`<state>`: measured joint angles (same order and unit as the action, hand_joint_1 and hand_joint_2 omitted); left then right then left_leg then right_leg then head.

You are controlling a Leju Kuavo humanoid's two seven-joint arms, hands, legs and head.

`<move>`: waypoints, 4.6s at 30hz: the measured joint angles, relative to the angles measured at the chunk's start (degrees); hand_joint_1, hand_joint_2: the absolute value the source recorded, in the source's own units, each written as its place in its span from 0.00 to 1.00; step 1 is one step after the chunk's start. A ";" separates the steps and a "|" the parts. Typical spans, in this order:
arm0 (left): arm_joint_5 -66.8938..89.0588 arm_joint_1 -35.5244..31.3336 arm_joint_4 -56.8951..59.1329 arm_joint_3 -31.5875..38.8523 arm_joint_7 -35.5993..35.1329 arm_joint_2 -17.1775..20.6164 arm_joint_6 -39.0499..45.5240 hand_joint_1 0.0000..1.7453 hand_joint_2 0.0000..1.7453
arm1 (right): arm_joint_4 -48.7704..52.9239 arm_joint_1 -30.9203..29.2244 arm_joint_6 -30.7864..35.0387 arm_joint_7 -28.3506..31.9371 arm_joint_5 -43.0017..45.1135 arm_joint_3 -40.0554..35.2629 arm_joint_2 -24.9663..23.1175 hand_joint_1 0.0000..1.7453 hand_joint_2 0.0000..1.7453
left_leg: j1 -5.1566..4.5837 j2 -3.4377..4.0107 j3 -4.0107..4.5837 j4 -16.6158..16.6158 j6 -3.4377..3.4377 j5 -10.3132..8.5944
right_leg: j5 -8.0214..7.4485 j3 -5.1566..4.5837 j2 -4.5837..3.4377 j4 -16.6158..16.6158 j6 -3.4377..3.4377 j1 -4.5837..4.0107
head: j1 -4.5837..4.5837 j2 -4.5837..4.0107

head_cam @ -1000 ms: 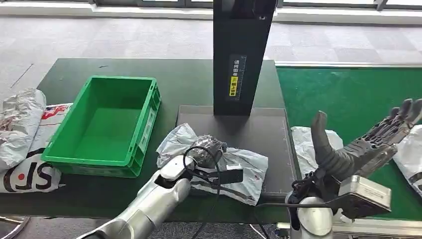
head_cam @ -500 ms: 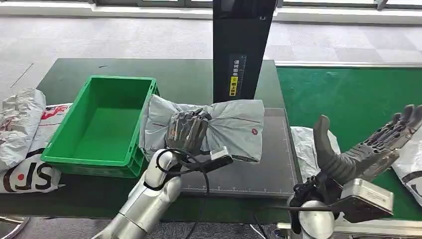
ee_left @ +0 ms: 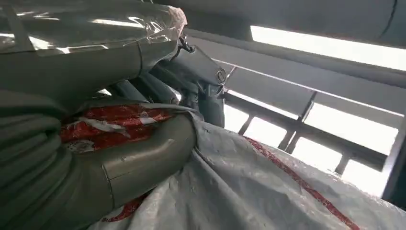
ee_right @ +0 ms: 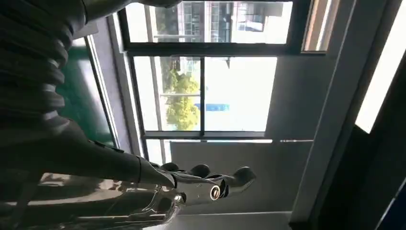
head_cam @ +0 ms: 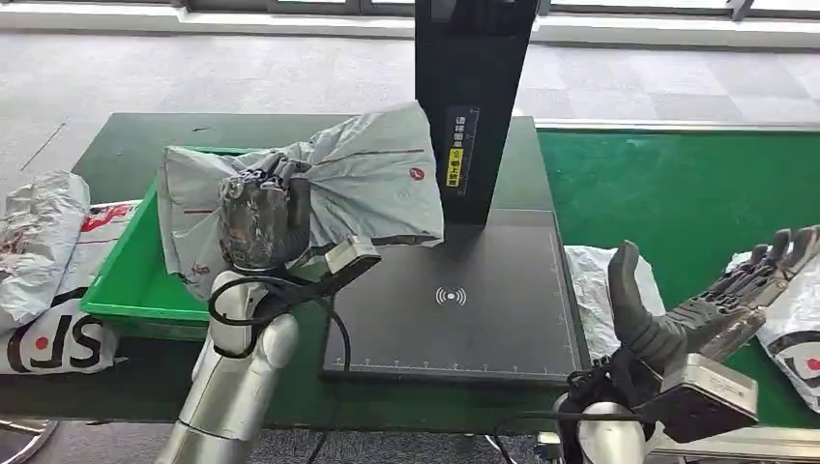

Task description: Moved the parcel from conveyor to table for the left to box.

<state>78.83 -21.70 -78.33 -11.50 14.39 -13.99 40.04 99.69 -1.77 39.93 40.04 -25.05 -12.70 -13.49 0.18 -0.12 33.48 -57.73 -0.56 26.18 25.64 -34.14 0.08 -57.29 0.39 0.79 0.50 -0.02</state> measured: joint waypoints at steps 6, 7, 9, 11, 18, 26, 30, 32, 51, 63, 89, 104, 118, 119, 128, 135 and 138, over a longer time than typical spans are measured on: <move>5.69 -2.56 -1.08 3.97 -7.34 0.02 0.00 1.00 1.00 | 0.00 0.46 0.02 0.00 0.00 0.00 -0.02 0.00 1.00 | 0.01 0.01 -0.01 0.00 0.00 0.00 | 0.00 -0.01 -0.01 0.00 0.00 -0.01 | 0.00 0.00; 5.91 -3.66 -0.38 4.83 -9.02 0.42 0.00 1.00 1.00 | 0.00 0.57 0.02 0.00 0.02 0.00 -0.02 0.00 1.00 | 0.01 0.01 -0.02 0.00 -0.01 0.00 | 0.00 -0.02 -0.02 -0.01 -0.01 -0.01 | 0.00 0.00; 5.38 -5.93 1.51 6.26 -11.09 1.25 0.00 1.00 1.00 | 0.02 0.67 0.02 0.00 0.26 0.00 -0.02 0.00 1.00 | 0.01 0.01 -0.04 0.00 -0.03 -0.02 | 0.00 -0.02 -0.02 -0.04 -0.01 -0.02 | 0.00 0.00; 5.16 -8.52 4.79 7.87 -12.63 2.36 0.00 1.00 1.00 | 0.11 0.74 0.04 0.00 0.52 0.00 -0.02 0.00 1.00 | 0.02 0.00 -0.04 0.00 -0.07 -0.08 | -0.03 -0.02 -0.01 -0.06 -0.04 -0.02 | 0.00 0.00; 4.66 -13.83 13.41 10.23 -13.64 4.55 0.00 1.00 1.00 | 0.31 0.74 0.04 0.00 0.68 0.02 -0.02 0.00 1.00 | 0.01 0.00 -0.04 0.00 -0.11 -0.11 | -0.06 -0.03 -0.04 -0.10 -0.05 -0.01 | 0.00 0.00; 4.53 -16.18 18.32 11.65 -15.31 5.53 -0.20 1.00 1.00 | 0.33 0.76 0.04 0.00 1.03 0.00 -0.02 0.00 1.00 | 0.01 0.01 -0.03 0.00 -0.10 -0.10 | -0.06 -0.03 -0.03 -0.08 -0.05 -0.01 | 0.00 0.00; 3.39 -18.56 24.10 13.99 -15.52 6.66 -0.07 1.00 1.00 | 0.33 0.87 0.04 0.00 1.01 0.00 -0.02 0.00 1.00 | 0.01 0.02 -0.04 0.00 -0.12 -0.11 | -0.07 -0.07 -0.06 -0.10 -0.06 -0.01 | 0.00 0.00; 3.00 -19.47 26.62 14.91 -15.65 7.13 -0.04 1.00 1.00 | 0.39 0.90 0.04 0.00 1.01 0.02 -0.02 0.00 1.00 | 0.01 0.02 -0.04 0.00 -0.14 -0.13 | -0.09 -0.09 -0.06 -0.11 -0.09 -0.02 | 0.00 0.00; -0.34 -23.27 41.66 23.79 -16.75 10.95 0.00 1.00 1.00 | 0.96 2.43 0.09 0.00 -0.11 0.24 -0.20 0.00 1.00 | 0.03 0.02 0.02 0.00 -0.17 -0.14 | -0.09 -0.13 -0.05 -0.13 -0.09 -0.03 | 0.00 0.00; 1.03 -21.81 40.93 28.70 -16.62 10.95 0.02 1.00 1.00 | 0.96 2.58 -0.87 0.00 -0.59 0.31 -0.85 0.00 1.00 | 0.03 0.02 0.03 0.00 -0.17 -0.14 | -0.08 -0.13 -0.05 -0.13 -0.09 -0.03 | 0.00 0.00; 2.47 -19.33 34.43 34.03 -14.19 9.71 0.04 0.00 1.00 | 0.98 2.58 -1.70 -0.28 -1.33 1.25 -1.11 0.00 1.00 | 0.03 0.02 0.03 0.00 -0.17 -0.14 | -0.08 -0.14 -0.06 -0.14 -0.09 -0.03 | -0.02 0.00; 0.84 -17.46 27.28 41.33 -8.27 7.43 0.07 0.00 0.00 | 0.96 2.58 -1.86 -1.07 -1.66 1.25 -1.11 0.00 1.00 | 0.03 0.02 0.04 0.00 -0.17 -0.14 | -0.08 -0.13 -0.05 -0.14 -0.09 -0.03 | -0.02 0.00; -71.17 -3.81 3.31 32.03 22.95 2.08 -24.82 0.00 1.00 | -6.19 -0.39 -3.80 -12.20 -14.61 7.90 -0.06 0.00 1.00 | -0.01 0.06 0.05 -0.01 -0.13 -0.07 | -0.07 -0.14 -0.08 -0.06 -0.09 0.01 | 0.00 0.00; -76.13 -1.79 0.67 29.09 23.21 2.03 -26.14 0.00 1.00 | -7.88 -1.29 -4.30 -12.79 -15.88 9.54 0.21 0.00 1.00 | -0.02 0.00 0.06 -0.01 -0.11 -0.08 | -0.06 -0.13 -0.04 -0.04 -0.07 0.01 | -0.02 0.00; -74.59 7.54 -10.94 17.61 25.79 1.92 -36.81 0.00 1.00 | -14.89 -4.85 -3.96 -20.11 -25.55 17.34 2.45 0.00 1.00 | -0.01 -0.08 0.09 -0.02 -0.10 -0.06 | -0.06 -0.12 0.03 -0.04 -0.04 0.00 | 0.00 0.00; -74.31 15.02 -19.44 10.05 25.90 1.62 -38.60 0.00 1.00 | -21.34 -9.46 -8.11 -22.49 -28.72 23.19 4.61 0.00 1.00 | -0.02 0.09 0.07 -0.02 -0.03 0.01 | -0.05 -0.14 -0.08 -0.04 -0.03 0.02 | 0.00 0.00; -74.29 16.50 -21.57 8.16 25.90 1.62 -38.69 0.00 1.00 | -24.26 -11.06 -9.44 -22.82 -28.94 24.87 5.01 0.00 1.00 | -0.02 0.10 0.06 -0.02 -0.03 0.01 | -0.05 -0.15 -0.12 -0.04 -0.03 0.01 | 0.00 0.00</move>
<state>4.55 -5.20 -99.90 -3.34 40.28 -12.37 1.36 75.43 -12.82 30.49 17.22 -53.99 12.17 -8.48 0.16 -0.02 33.54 -57.75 -0.59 26.19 25.58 -34.29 -0.05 -57.33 0.36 0.80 0.50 -0.02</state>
